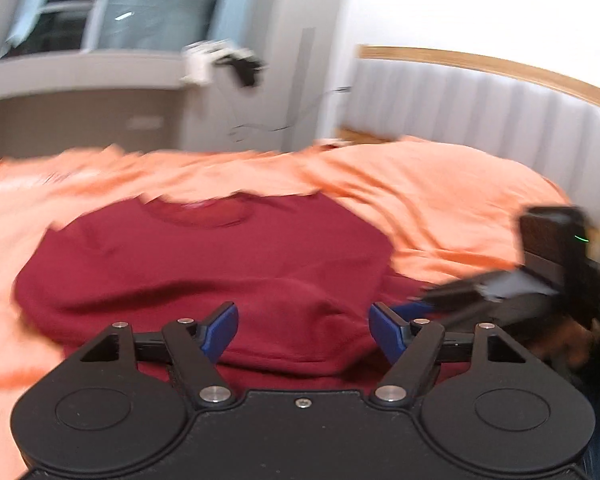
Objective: Fold small clothes
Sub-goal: 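Lift the sleeve with the left gripper and fold it across the body, then open the left gripper and release the folded sleeve on the sweater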
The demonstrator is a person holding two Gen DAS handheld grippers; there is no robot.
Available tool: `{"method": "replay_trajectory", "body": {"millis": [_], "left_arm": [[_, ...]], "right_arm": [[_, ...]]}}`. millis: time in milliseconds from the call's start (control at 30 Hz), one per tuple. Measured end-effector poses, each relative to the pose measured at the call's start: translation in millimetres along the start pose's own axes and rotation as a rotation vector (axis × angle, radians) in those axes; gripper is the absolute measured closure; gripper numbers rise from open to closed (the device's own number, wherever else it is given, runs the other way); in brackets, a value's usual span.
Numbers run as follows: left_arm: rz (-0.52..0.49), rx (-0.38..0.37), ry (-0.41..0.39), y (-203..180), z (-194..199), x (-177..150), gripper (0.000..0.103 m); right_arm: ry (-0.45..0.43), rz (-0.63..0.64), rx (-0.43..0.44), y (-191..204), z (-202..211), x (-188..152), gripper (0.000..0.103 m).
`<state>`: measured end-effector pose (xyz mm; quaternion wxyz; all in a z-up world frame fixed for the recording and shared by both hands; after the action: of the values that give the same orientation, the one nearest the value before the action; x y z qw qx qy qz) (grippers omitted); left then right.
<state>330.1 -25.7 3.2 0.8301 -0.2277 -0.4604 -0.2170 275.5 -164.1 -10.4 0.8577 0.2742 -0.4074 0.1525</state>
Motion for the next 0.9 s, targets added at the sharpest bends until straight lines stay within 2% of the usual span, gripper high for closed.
{"method": "replay_trajectory", "body": {"millis": [100, 233, 300, 333, 367, 467, 533, 600, 700, 800, 900], "left_arm": [[0.079, 0.168, 0.09, 24, -16, -6, 0.03], [0.153, 0.243, 0.18, 46, -28, -19, 0.032], [0.141, 0.245, 0.189, 49, -28, -22, 0.032], [0.137, 0.248, 0.191, 48, -27, -22, 0.032], [0.128, 0.252, 0.194, 47, -27, -21, 0.032], [0.119, 0.255, 0.201, 47, -27, -23, 0.032], [0.118, 0.254, 0.202, 48, -27, -23, 0.032], [0.12, 0.248, 0.203, 46, -29, -22, 0.032], [0.119, 0.23, 0.207, 46, -29, -22, 0.032], [0.102, 0.206, 0.202, 44, -25, -19, 0.032], [0.077, 0.189, 0.156, 44, -12, -8, 0.031]], "right_arm": [[-0.012, -0.083, 0.042, -8, 5, 3, 0.047], [-0.021, -0.255, 0.118, -24, 4, 6, 0.046], [-0.012, -0.302, 0.123, -29, 2, 5, 0.053], [-0.007, -0.303, 0.11, -30, 0, 4, 0.064], [0.003, -0.29, 0.094, -29, -2, 3, 0.077], [0.027, -0.212, 0.059, -18, -7, -2, 0.097], [0.006, -0.137, 0.019, -9, -1, 3, 0.098], [-0.054, -0.04, -0.034, 2, 14, 13, 0.098], [-0.121, 0.132, -0.155, 15, 33, 28, 0.098], [-0.102, 0.195, -0.212, 16, 31, 27, 0.098], [-0.029, 0.196, -0.229, 9, 15, 14, 0.096]]}}
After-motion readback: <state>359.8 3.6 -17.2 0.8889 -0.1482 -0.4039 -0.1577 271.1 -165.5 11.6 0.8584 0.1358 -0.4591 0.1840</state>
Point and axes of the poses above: each gripper's, at about its wrist camera, not at the fingertips, and z roughly against the way its jaws point, y to its left, x to its top, the point moved 7 cm from there along -z, roughly the way its jaws point, and after that the axes turned 3 degrees about y, right-handed, at the moved point
